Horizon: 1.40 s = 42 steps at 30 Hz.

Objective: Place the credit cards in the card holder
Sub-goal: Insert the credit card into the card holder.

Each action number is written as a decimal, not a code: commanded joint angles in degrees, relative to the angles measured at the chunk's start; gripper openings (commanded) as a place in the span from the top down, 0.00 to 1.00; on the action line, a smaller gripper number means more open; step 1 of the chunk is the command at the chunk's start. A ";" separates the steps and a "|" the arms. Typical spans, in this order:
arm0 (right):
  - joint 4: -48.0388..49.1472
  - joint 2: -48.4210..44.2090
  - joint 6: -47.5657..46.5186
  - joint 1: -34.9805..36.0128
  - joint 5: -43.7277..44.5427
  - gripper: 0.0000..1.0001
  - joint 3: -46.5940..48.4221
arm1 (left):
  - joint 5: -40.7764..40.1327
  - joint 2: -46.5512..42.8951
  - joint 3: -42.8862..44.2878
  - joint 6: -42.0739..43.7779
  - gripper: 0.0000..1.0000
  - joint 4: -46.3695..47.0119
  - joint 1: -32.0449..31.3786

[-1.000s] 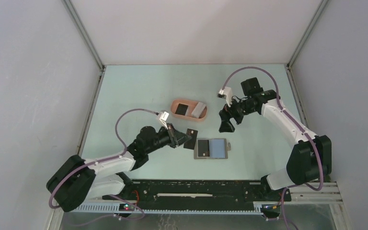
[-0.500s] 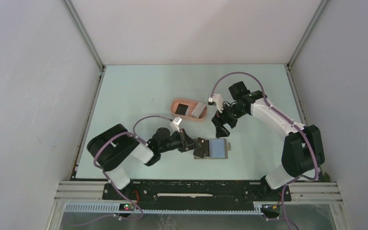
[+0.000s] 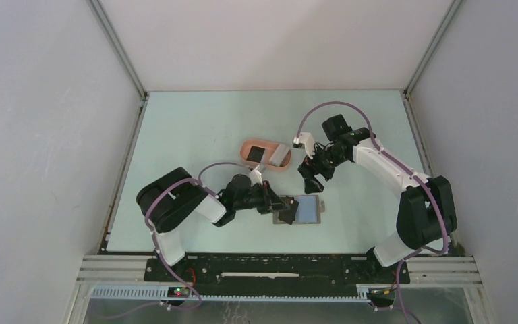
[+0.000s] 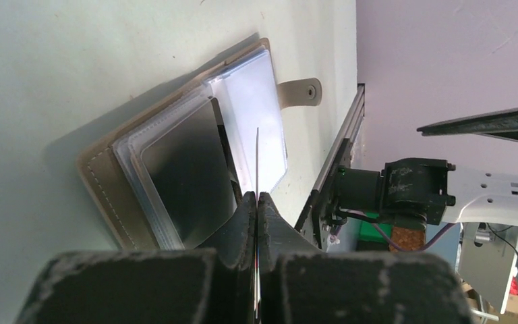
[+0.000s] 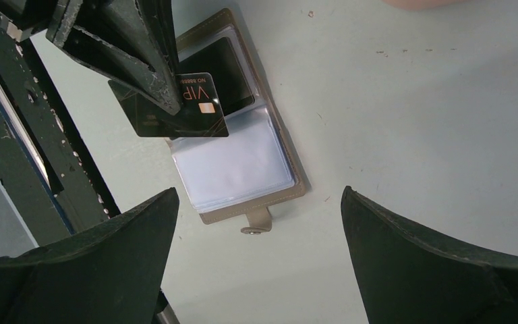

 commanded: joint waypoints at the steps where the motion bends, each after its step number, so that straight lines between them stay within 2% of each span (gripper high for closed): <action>1: -0.42 -1.64 -0.82 0.40 -0.20 0.00 0.02 | -0.70 0.03 2.96 2.38 1.00 -5.01 -0.62; 13: -0.42 -1.80 -0.82 0.48 -0.10 0.00 0.07 | -2.46 0.07 3.99 3.69 1.00 -9.17 -1.05; 29: -0.51 -2.06 -0.82 0.56 -0.10 0.00 0.02 | -2.85 3.63 5.82 1.06 1.00 -9.10 -1.25; 42: -0.80 -2.49 -0.95 0.82 -0.36 0.00 0.04 | -7.56 5.85 2.71 -4.75 1.00 1.54 -1.45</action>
